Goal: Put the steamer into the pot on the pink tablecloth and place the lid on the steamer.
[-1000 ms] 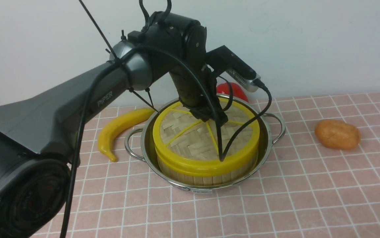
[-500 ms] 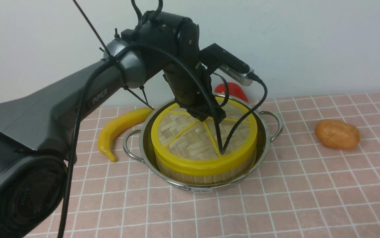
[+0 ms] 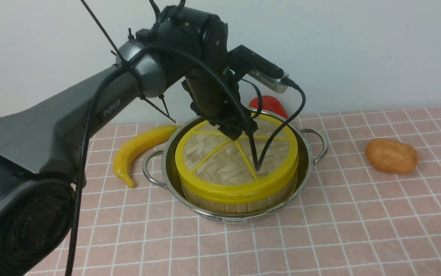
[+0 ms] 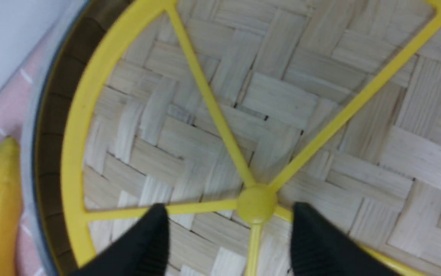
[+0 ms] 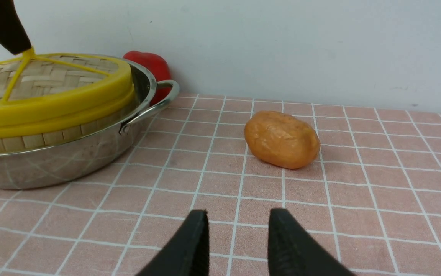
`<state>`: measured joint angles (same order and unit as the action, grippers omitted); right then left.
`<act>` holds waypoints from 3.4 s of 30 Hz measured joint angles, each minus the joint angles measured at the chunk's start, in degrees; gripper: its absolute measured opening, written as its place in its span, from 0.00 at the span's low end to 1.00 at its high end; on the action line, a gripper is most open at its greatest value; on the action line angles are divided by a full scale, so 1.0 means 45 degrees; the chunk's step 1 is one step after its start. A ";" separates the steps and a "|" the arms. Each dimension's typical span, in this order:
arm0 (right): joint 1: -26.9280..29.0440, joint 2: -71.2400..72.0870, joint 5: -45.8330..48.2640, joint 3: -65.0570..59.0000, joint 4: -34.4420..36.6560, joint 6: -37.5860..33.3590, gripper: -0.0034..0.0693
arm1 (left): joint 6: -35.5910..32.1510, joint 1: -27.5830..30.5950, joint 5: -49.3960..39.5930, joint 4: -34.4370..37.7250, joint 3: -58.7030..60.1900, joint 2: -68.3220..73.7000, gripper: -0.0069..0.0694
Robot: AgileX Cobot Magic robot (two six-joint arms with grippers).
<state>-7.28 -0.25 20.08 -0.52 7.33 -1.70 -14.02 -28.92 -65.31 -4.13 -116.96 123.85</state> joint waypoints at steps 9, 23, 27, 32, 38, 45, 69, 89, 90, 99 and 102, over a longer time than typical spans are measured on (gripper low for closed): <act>0.0000 0.0000 0.0000 0.0000 0.0000 0.0000 0.38 | 0.1814 0.0000 -0.0887 0.0414 -0.1394 -0.2262 0.36; 0.0000 0.0000 0.0000 0.0000 0.0000 0.0000 0.38 | 0.2004 0.0000 -0.0952 0.4114 -0.1502 -0.5166 0.06; 0.0000 0.0000 0.0000 0.0000 0.0000 0.0000 0.38 | 0.1975 0.0000 -0.0952 0.3992 -0.1502 -0.5139 0.07; 0.0000 0.0000 0.0000 0.0000 0.0000 0.0000 0.38 | 0.0983 0.0000 -0.0571 0.3185 -0.0150 -0.5710 0.08; 0.0000 0.0000 -0.0006 0.0000 0.0000 0.0000 0.38 | -0.1268 0.0226 0.3152 0.2731 0.5921 -0.9388 0.09; 0.0000 0.0000 -0.0006 0.0000 0.0000 0.0000 0.38 | -0.2287 0.3556 0.8427 0.4232 1.4896 -1.5706 0.13; 0.0000 0.0009 -0.0006 0.0000 0.0000 0.0000 0.38 | -0.2576 0.7920 1.0103 0.3993 2.6081 -2.7115 0.24; 0.0000 0.0009 -0.0006 0.0000 0.0000 0.0000 0.38 | -0.1319 0.7936 1.0115 0.3822 2.6081 -2.7512 0.29; 0.0000 0.0009 -0.0006 0.0000 0.0000 0.0000 0.38 | -0.1319 0.7936 1.0115 0.3822 2.6081 -2.7512 0.29; 0.0000 0.0009 -0.0006 0.0000 0.0000 0.0000 0.38 | -0.1342 0.7936 1.0115 0.3822 2.6081 -2.7512 0.31; 0.0000 0.0009 -0.0006 0.0000 0.0000 0.0000 0.38 | -0.1342 0.7936 1.0115 0.3822 2.6081 -2.7512 0.31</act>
<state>-7.28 -0.21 20.05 -0.52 7.33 -1.70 -20.06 6.79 -19.79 13.07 0.40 0.05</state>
